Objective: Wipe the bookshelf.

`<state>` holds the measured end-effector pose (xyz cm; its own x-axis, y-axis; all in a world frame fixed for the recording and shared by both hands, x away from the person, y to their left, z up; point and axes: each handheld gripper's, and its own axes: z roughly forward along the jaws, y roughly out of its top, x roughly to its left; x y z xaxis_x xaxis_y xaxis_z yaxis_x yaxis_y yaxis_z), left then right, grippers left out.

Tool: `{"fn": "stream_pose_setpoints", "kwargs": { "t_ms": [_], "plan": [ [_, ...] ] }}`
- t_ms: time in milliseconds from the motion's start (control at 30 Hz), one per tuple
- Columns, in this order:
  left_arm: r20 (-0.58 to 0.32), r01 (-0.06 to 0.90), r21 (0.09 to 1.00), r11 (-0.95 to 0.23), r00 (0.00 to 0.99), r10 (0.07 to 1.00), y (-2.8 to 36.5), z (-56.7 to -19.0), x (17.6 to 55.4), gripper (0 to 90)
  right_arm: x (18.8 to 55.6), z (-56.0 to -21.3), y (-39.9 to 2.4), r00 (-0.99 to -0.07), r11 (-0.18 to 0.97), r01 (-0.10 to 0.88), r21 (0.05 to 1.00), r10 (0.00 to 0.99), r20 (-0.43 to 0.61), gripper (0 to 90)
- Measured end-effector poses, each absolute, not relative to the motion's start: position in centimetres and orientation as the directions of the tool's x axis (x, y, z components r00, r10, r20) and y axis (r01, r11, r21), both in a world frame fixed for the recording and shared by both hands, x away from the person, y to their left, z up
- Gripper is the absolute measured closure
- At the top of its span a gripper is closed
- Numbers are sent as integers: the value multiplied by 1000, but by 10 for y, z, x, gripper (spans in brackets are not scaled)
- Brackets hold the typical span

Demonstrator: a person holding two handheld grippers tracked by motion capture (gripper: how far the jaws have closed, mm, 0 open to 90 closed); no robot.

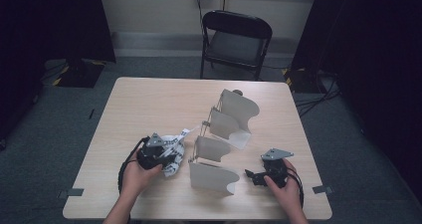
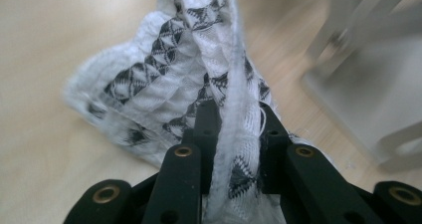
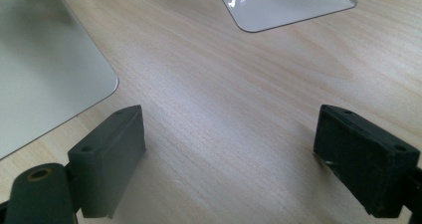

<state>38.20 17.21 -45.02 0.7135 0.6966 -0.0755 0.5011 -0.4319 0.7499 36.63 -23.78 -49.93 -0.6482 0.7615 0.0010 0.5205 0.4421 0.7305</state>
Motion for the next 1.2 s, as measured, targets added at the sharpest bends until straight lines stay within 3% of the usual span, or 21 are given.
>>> {"fn": "stream_pose_setpoints", "kwargs": {
  "t_ms": [300, 433, 1200],
  "plan": [
    [-22, 380, 815, -438, 774, 632, 145, -389, 396, 754, 367, -499, -237, -650, 444, 518, 731, 760, -1, 123],
    [7, 357, 801, -480, 797, 603, 129, -378, 401, 754, 367, -499, -237, -650, 444, 518, 731, 760, -1, 123],
    [-63, 459, 682, -570, 813, 579, 116, -470, 408, 749, 367, -499, -237, -653, 447, 517, 730, 757, -1, 123]
  ]
}}
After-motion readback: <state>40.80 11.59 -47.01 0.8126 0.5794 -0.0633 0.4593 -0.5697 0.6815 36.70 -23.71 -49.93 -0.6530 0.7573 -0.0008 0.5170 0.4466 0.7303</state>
